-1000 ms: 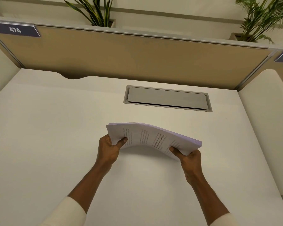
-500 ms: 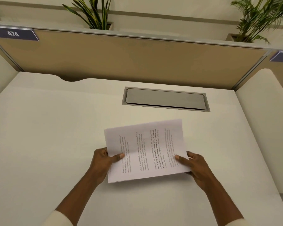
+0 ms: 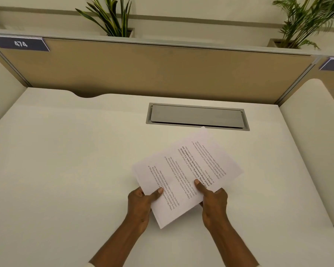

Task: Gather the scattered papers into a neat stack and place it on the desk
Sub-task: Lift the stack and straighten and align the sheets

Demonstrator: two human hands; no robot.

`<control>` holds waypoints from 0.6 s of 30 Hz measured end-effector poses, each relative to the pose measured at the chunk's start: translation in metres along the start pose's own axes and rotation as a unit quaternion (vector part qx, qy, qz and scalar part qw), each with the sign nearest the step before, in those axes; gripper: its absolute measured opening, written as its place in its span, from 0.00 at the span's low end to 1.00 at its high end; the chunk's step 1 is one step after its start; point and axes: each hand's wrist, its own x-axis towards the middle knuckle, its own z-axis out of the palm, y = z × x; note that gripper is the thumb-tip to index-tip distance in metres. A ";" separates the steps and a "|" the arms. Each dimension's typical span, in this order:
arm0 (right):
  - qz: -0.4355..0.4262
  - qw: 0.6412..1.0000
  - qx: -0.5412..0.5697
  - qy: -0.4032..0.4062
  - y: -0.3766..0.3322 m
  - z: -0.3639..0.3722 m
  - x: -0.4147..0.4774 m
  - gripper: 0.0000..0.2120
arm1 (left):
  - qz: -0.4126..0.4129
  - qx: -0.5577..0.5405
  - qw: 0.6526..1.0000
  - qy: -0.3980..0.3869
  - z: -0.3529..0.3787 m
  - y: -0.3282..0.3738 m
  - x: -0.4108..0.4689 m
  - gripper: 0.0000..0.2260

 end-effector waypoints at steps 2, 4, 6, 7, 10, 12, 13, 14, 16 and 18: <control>-0.023 0.999 -0.037 -0.020 -0.010 -0.005 0.003 0.20 | -0.012 -0.007 1.000 -0.016 -0.006 0.006 0.002 0.29; -0.047 0.995 -0.076 -0.045 -0.021 -0.015 0.010 0.19 | -0.018 0.002 1.000 0.010 -0.016 0.015 0.008 0.29; -0.058 0.989 -0.109 -0.086 -0.033 -0.029 0.017 0.19 | -0.031 0.022 0.999 0.028 -0.027 0.028 0.015 0.25; -0.056 0.984 -0.126 -0.116 -0.039 -0.037 0.020 0.19 | -0.039 0.034 0.999 0.016 -0.032 0.035 0.018 0.25; -0.030 0.962 -0.186 -0.198 -0.054 -0.054 0.027 0.25 | -0.078 0.081 0.988 -0.102 -0.038 0.057 0.023 0.33; -0.001 0.951 -0.204 -0.230 -0.057 -0.061 0.032 0.28 | -0.109 0.121 0.969 -0.186 -0.031 0.067 0.023 0.34; 0.013 0.946 -0.211 -0.246 -0.058 -0.063 0.033 0.29 | -0.125 0.126 0.960 -0.215 -0.025 0.070 0.022 0.35; 0.022 0.940 -0.219 -0.261 -0.058 -0.063 0.033 0.29 | -0.140 0.128 0.954 -0.233 -0.018 0.072 0.020 0.36; 0.023 0.931 -0.238 -0.275 -0.058 -0.059 0.030 0.27 | -0.155 0.135 0.942 -0.265 -0.005 0.073 0.016 0.32; 0.003 0.929 -0.260 -0.263 -0.059 -0.052 0.024 0.23 | -0.158 0.143 0.936 -0.280 0.006 0.072 0.012 0.23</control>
